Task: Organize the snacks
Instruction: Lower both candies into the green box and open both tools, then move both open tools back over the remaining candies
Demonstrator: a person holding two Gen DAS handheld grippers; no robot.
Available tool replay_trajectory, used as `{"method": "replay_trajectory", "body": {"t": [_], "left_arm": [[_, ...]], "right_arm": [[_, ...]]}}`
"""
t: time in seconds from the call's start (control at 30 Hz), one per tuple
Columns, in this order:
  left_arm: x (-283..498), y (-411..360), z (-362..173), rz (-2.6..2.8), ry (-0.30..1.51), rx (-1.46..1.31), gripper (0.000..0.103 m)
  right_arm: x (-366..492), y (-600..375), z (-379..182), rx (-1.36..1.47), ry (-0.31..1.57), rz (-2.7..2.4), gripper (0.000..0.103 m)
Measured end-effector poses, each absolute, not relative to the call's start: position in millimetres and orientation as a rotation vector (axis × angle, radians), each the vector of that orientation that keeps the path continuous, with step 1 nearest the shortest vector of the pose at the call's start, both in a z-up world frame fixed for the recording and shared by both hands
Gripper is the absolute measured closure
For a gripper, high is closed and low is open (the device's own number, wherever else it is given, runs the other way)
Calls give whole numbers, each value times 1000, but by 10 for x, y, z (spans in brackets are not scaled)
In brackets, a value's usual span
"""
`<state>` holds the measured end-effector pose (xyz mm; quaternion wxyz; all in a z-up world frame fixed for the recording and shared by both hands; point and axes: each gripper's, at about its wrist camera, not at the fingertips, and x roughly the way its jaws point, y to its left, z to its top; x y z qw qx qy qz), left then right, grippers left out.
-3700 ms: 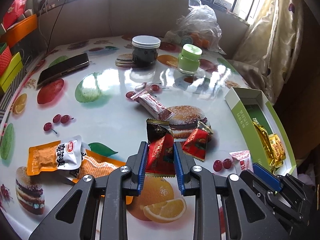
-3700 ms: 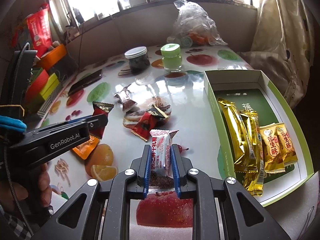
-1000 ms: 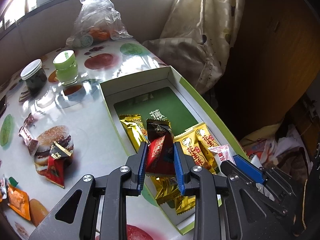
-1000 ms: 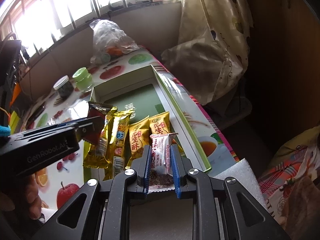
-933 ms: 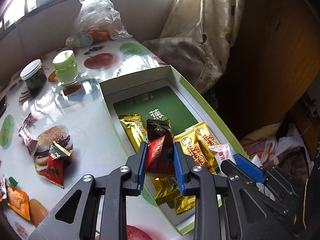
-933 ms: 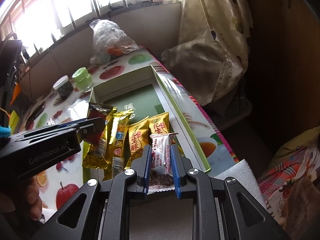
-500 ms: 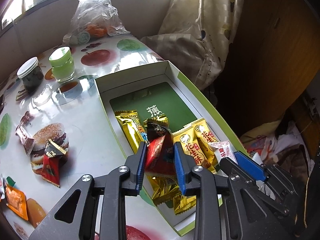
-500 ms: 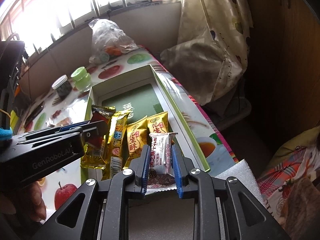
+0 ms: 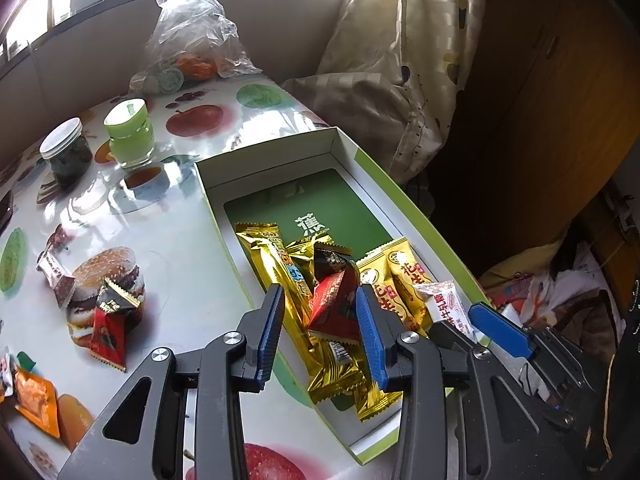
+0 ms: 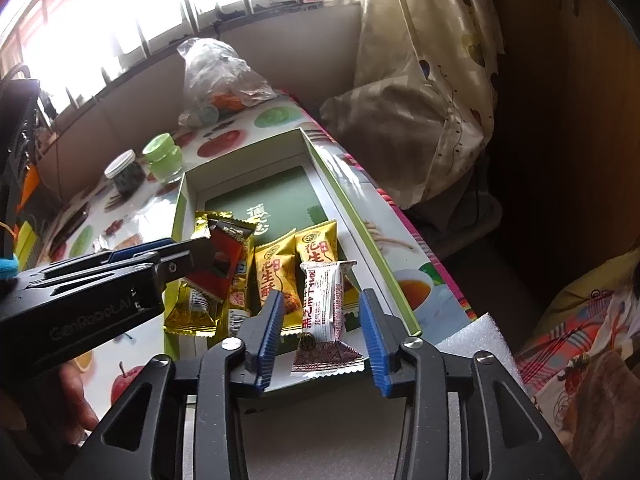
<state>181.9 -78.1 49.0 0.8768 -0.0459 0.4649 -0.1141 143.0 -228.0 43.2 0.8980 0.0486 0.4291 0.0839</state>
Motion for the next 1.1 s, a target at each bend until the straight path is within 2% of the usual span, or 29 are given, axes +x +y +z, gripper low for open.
{"method": "replay_trajectory", "body": {"t": [0.13,1.1], "left_arm": [[1776,-751,546,-236,956,-101,55],[1310,-109,701,-116,888,-137,55]], "right_arm": [[1404,-2265,465,96,882,171,62],[1278,-1722,670,25,837,269,61]]}}
